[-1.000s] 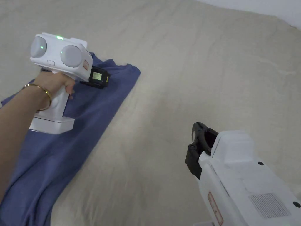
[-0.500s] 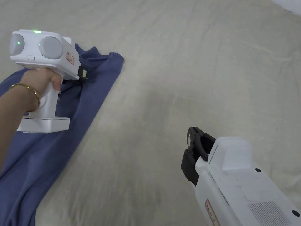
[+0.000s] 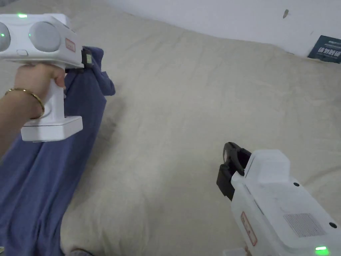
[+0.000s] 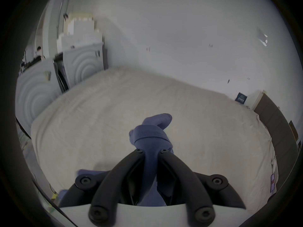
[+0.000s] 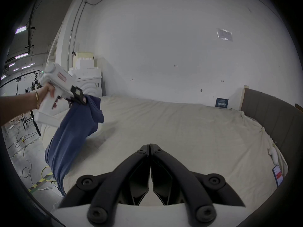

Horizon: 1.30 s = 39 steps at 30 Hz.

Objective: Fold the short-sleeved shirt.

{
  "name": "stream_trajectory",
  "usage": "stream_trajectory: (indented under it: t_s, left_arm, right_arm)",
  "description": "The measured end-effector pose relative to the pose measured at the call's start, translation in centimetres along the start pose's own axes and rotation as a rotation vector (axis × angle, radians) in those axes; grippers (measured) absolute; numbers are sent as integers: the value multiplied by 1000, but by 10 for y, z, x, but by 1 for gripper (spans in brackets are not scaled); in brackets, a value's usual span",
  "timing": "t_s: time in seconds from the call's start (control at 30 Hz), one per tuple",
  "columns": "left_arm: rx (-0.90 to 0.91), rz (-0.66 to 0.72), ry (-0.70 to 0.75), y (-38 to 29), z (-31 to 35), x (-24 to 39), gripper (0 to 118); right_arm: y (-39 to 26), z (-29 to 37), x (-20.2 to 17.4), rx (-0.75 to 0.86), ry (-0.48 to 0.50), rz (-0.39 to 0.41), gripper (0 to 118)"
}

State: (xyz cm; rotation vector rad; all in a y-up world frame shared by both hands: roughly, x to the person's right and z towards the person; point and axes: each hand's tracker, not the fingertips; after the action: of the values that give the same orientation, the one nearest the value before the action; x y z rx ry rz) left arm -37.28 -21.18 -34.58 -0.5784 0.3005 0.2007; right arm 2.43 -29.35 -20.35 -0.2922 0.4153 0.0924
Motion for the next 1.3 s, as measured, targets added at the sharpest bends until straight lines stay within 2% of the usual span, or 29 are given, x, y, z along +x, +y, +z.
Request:
stream_trajectory:
  t_s: [0.23, 0.4, 0.5, 0.63, 0.8, 1.0, 1.23, 1.3]
  left_arm:
    - [255, 67, -104, 65, 132, 17, 6]
    - [387, 16, -229, 101, 208, 59, 6]
    - [424, 26, -360, 115, 239, 92, 6]
    - [456, -52, -402, 131, 258, 145, 6]
    - [449, -81, -490, 134, 252, 202, 6]
    - [293, -173, -524, 93, 192, 261, 6]
    - [19, -256, -513, -11, 87, 308, 6]
    - [-75, -294, -488, -79, 83, 322, 6]
  right_arm:
    - [1, 60, 16, 69, -37, -12, 0]
    - [6, 92, 31, 122, -104, -32, 0]
    - [8, 109, 42, 153, -143, -49, 0]
    - [4, 129, 59, 177, -199, -60, 0]
    - [-5, 152, 80, 179, -280, -79, 0]
    - [-22, 171, 98, 146, -356, -104, 0]
    - [-41, 168, 114, 94, -398, -142, 0]
    - [-46, 165, 117, 77, -400, -157, 0]
